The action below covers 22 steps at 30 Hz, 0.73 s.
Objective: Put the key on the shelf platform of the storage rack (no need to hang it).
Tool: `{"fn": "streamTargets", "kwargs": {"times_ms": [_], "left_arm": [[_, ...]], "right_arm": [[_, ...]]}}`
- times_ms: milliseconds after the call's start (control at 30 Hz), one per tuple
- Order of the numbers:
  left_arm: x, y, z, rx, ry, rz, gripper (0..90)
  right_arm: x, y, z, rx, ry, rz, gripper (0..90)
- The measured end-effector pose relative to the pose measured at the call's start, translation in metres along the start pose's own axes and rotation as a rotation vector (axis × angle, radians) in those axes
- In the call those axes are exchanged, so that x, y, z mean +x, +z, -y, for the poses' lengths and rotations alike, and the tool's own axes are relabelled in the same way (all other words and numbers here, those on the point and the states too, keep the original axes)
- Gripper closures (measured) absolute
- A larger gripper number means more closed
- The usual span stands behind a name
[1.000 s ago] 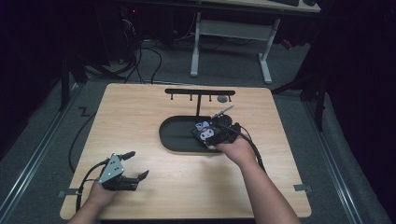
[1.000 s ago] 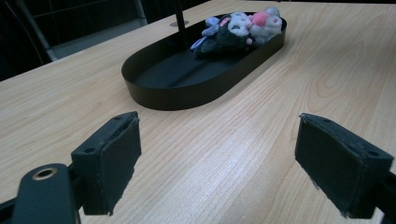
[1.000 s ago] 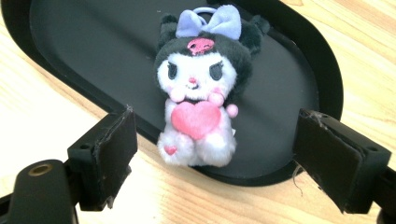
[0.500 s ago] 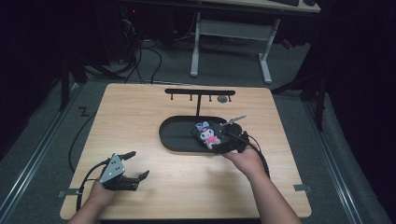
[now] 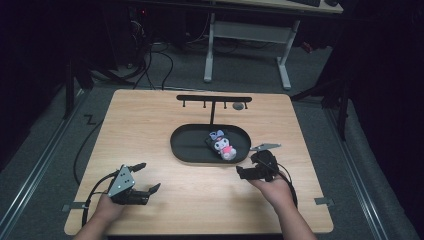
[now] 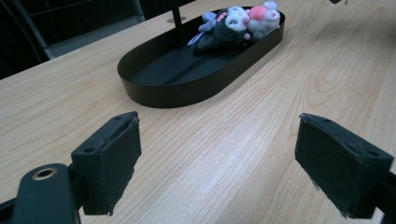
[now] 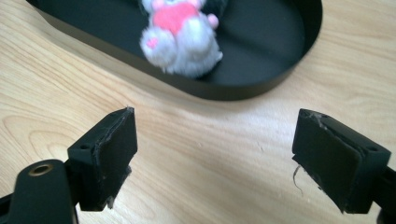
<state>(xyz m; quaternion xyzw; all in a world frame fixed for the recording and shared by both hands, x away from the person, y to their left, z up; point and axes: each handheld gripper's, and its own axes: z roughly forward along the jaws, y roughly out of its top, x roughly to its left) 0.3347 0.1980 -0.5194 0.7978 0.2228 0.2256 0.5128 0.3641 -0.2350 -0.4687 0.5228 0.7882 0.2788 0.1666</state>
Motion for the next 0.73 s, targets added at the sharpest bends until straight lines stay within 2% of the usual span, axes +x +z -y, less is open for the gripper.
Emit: {"fn": "streamTargets", "kwargs": {"times_ms": [33, 67, 100, 267, 300, 367, 433, 467, 500, 533, 633, 700, 733], "left_arm": [[0.000, 0.000, 0.000, 0.001, 0.000, 0.000, 15.4], [0.000, 0.000, 0.000, 0.001, 0.000, 0.000, 15.4], [0.000, 0.000, 0.000, 0.002, 0.001, 0.000, 15.4], [-0.001, 0.001, 0.000, 0.005, 0.007, 0.001, 15.3], [-0.001, 0.001, 0.000, 0.007, 0.007, 0.001, 15.3], [-0.001, 0.001, 0.000, 0.011, 0.008, 0.000, 15.4], [-0.001, 0.001, 0.000, 0.007, 0.007, -0.004, 15.3], [-0.001, 0.001, 0.000, 0.007, 0.007, -0.004, 15.4], [0.000, 0.001, 0.000, 0.005, 0.005, -0.004, 15.3], [0.000, 0.001, 0.000, 0.005, 0.003, -0.006, 15.3], [0.000, 0.001, -0.001, 0.001, 0.001, -0.012, 15.4], [0.000, 0.001, -0.001, 0.004, 0.006, -0.010, 15.4], [-0.001, 0.001, -0.001, 0.006, 0.011, -0.008, 15.4]], "right_arm": [[0.000, 0.000, 0.011, -0.023, 0.022, -0.003, 13.8], [0.000, 0.000, 0.011, -0.023, 0.022, -0.003, 13.8], [0.002, 0.000, 0.022, -0.044, 0.029, -0.003, 13.6], [0.010, 0.002, 0.052, -0.111, 0.050, -0.002, 13.5], [0.010, 0.002, 0.052, -0.111, 0.050, -0.002, 13.5], [0.016, 0.003, 0.069, -0.151, 0.058, -0.005, 13.1], [0.020, -0.002, 0.084, -0.223, 0.080, 0.007, 13.8], [0.021, -0.004, 0.087, -0.238, 0.084, 0.007, 13.9], [0.022, -0.007, 0.088, -0.231, 0.074, -0.009, 13.9], [0.022, -0.008, 0.090, -0.228, 0.071, -0.006, 13.9], [0.017, -0.009, 0.092, -0.247, 0.109, -0.001, 13.9], [0.017, -0.009, 0.092, -0.250, 0.110, -0.002, 13.9], [0.017, -0.008, 0.092, -0.256, 0.094, 0.000, 13.9]]}}
